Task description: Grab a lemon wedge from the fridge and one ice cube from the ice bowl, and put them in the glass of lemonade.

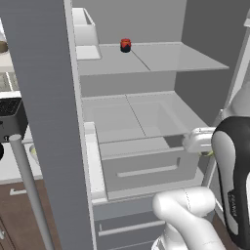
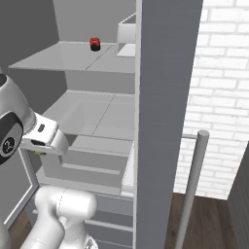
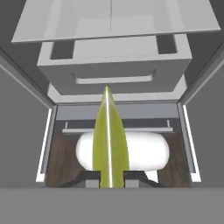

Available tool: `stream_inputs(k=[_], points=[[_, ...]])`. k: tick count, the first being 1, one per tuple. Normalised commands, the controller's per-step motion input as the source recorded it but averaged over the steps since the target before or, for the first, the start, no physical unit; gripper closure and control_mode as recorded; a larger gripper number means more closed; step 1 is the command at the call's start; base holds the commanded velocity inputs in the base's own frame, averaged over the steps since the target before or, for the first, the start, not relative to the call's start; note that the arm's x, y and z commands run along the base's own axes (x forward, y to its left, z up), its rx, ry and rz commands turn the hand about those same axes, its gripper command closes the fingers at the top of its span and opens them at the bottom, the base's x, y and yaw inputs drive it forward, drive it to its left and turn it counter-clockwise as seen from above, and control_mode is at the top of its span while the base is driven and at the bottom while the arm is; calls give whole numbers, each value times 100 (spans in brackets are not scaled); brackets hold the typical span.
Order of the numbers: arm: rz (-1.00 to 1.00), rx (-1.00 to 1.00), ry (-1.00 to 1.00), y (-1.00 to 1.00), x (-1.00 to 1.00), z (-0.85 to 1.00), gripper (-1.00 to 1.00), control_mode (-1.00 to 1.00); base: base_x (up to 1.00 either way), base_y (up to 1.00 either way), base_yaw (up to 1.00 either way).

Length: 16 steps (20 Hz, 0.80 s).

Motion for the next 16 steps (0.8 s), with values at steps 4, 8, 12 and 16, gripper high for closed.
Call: stream_inputs(k=[4,8,12,16], points=[[0,0,0,0,-15,0,100,100,-72,0,0],[0,0,0,0,0,0,100,100,-100,0,0],[0,0,0,0,0,0,100,100,-96,9,16],[0,0,0,0,0,0,100,100,-66,47,74]])
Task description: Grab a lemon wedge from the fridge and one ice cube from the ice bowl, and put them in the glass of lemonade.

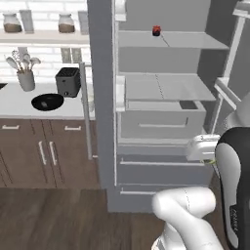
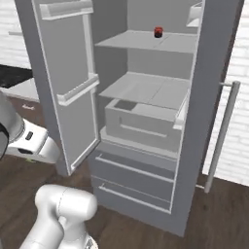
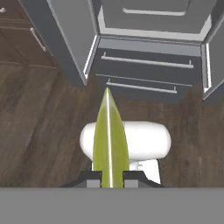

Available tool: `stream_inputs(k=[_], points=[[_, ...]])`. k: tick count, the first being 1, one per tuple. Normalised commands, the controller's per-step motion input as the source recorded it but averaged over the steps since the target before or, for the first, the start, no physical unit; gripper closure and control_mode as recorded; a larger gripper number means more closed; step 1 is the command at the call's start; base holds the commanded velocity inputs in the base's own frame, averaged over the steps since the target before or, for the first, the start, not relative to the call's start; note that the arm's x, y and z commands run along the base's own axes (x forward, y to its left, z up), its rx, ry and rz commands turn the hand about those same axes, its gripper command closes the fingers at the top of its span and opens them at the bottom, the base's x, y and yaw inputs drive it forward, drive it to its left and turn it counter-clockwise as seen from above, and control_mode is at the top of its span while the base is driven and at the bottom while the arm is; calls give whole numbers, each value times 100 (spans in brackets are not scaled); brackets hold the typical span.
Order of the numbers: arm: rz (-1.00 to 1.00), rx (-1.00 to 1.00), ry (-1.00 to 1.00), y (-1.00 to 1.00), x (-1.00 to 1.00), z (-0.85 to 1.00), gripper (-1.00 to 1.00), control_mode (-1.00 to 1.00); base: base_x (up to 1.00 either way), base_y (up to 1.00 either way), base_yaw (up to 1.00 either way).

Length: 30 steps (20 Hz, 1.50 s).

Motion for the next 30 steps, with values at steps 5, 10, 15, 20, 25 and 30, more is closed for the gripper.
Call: stream_inputs(k=[5,10,15,20,25,30], points=[[0,0,0,0,0,0,100,100,-11,37,100],[0,0,0,0,0,0,100,100,-1,12,96],[0,0,0,0,0,0,100,100,72,4,64],[0,0,0,0,0,0,100,100,100,-26,44],[0,0,0,0,0,0,100,100,100,-10,27],[0,0,0,0,0,0,100,100,100,3,0]])
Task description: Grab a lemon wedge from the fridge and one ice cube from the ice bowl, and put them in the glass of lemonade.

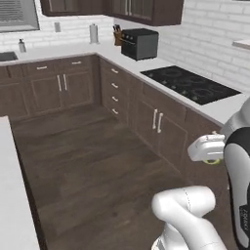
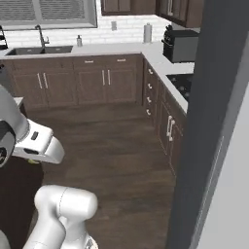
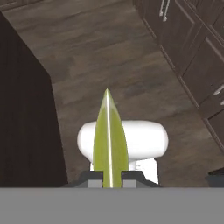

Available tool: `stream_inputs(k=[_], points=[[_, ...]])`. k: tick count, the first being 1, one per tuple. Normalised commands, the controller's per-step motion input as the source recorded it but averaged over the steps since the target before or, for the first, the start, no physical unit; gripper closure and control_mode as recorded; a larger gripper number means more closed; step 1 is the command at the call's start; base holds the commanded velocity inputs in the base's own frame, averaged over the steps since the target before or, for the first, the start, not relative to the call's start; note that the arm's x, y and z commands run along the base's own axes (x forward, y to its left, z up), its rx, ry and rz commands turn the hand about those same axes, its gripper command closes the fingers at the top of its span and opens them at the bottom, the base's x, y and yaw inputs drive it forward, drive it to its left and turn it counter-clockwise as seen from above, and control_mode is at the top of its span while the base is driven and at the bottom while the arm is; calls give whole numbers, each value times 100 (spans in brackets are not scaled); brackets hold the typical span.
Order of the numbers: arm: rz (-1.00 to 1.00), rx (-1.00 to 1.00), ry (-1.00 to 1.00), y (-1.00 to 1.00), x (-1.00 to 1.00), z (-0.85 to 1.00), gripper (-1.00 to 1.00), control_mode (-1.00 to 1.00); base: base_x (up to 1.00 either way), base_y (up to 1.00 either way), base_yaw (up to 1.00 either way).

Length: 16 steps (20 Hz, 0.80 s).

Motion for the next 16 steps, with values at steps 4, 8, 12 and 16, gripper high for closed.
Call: stream_inputs(k=[4,8,12,16], points=[[0,0,0,0,0,0,100,100,100,13,-38],[0,0,0,0,0,0,100,100,82,5,-71],[0,0,0,0,0,0,100,100,29,0,-91],[0,0,0,0,0,0,100,100,15,0,-95]])
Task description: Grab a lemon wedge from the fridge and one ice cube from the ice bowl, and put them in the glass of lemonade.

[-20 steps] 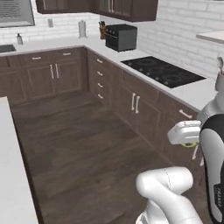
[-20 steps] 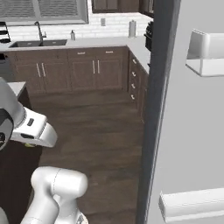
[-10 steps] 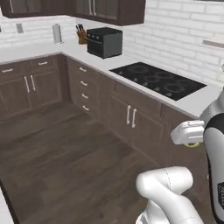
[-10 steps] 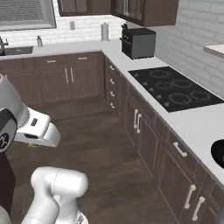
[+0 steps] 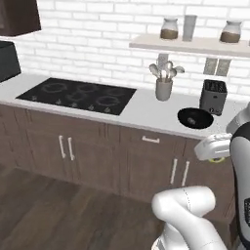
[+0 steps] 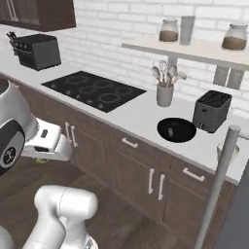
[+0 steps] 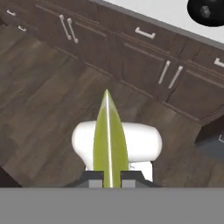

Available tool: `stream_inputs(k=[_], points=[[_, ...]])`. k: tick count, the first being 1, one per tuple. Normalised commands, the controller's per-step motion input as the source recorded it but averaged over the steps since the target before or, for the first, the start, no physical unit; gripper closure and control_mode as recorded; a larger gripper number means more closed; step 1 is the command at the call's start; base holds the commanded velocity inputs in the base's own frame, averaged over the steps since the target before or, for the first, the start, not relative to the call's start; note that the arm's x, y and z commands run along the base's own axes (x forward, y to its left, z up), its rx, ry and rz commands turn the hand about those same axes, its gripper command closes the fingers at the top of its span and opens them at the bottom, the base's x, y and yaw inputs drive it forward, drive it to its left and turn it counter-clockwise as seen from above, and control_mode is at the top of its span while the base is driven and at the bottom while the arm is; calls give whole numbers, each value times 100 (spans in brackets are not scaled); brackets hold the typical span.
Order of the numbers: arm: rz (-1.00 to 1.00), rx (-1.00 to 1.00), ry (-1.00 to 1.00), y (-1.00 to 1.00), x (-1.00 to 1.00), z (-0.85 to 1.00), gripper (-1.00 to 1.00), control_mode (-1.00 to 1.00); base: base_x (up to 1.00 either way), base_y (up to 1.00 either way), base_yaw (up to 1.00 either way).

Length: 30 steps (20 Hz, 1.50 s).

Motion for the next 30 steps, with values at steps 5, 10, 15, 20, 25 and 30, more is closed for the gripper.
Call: stream_inputs(k=[5,10,15,20,25,30], points=[[0,0,0,0,0,0,100,100,32,8,-88],[0,0,0,0,0,0,100,100,53,28,-82],[0,0,0,0,0,0,100,100,74,71,-62],[0,0,0,0,0,0,100,100,74,31,-19],[0,0,0,0,0,0,100,100,72,2,-19],[0,0,0,0,0,0,100,100,72,6,-21]])
